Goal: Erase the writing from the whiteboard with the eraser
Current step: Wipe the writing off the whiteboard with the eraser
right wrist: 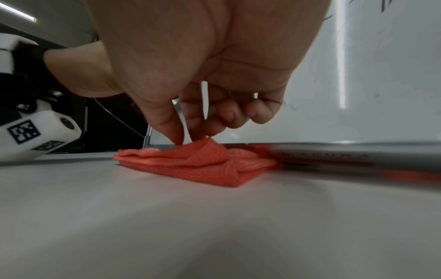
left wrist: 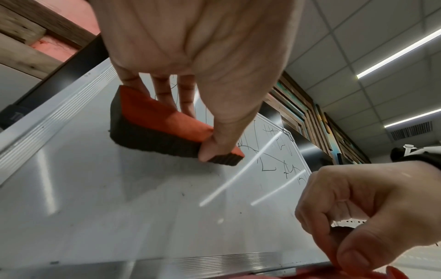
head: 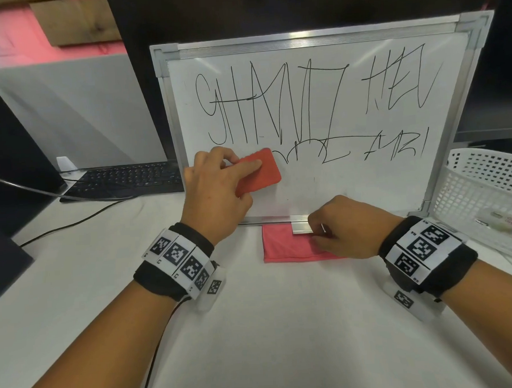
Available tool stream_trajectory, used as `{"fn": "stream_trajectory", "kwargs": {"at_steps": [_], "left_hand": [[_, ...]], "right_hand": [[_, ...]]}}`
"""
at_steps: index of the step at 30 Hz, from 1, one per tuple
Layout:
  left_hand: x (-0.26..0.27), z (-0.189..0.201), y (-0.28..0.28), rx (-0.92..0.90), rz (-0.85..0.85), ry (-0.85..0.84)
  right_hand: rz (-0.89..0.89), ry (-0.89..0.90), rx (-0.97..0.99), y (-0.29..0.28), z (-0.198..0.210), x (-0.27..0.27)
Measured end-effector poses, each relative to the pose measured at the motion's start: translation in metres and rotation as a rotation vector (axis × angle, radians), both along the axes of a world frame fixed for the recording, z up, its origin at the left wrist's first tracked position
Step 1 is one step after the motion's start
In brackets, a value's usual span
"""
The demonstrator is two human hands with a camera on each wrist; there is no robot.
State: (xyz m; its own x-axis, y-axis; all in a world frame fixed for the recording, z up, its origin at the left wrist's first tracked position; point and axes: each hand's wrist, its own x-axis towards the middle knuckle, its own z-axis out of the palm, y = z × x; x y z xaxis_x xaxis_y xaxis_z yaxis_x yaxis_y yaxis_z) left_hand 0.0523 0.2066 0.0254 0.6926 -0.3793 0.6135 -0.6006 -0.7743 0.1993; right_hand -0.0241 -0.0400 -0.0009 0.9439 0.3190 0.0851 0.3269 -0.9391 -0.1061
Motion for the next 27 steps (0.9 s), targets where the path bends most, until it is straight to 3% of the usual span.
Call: {"fn": "stream_trajectory", "kwargs": {"at_steps": [5, 12, 18, 23, 27], "left_hand": [[-0.002, 0.002, -0.001, 0.127, -0.022, 0.072], [-0.003, 0.002, -0.004, -0.022, 0.006, -0.002], [-0.005, 0.000, -0.009, 0.081, -0.050, 0.061], [-0.007, -0.003, -0.012, -0.005, 0.004, -0.006], [-0.010, -0.006, -0.016, 0.107, -0.053, 0.086]], "right_hand": [[-0.002, 0.004, 0.000, 0.001, 0.002, -0.001], [-0.011, 0.019, -0.003, 0.001, 0.000, -0.001], [-0.006, 0.024, 0.003, 0.002, 0.003, -0.002], [-0.004, 0.027, 0.012, 0.002, 0.002, -0.002], [-0.004, 0.039, 0.008, 0.001, 0.002, -0.001]]}}
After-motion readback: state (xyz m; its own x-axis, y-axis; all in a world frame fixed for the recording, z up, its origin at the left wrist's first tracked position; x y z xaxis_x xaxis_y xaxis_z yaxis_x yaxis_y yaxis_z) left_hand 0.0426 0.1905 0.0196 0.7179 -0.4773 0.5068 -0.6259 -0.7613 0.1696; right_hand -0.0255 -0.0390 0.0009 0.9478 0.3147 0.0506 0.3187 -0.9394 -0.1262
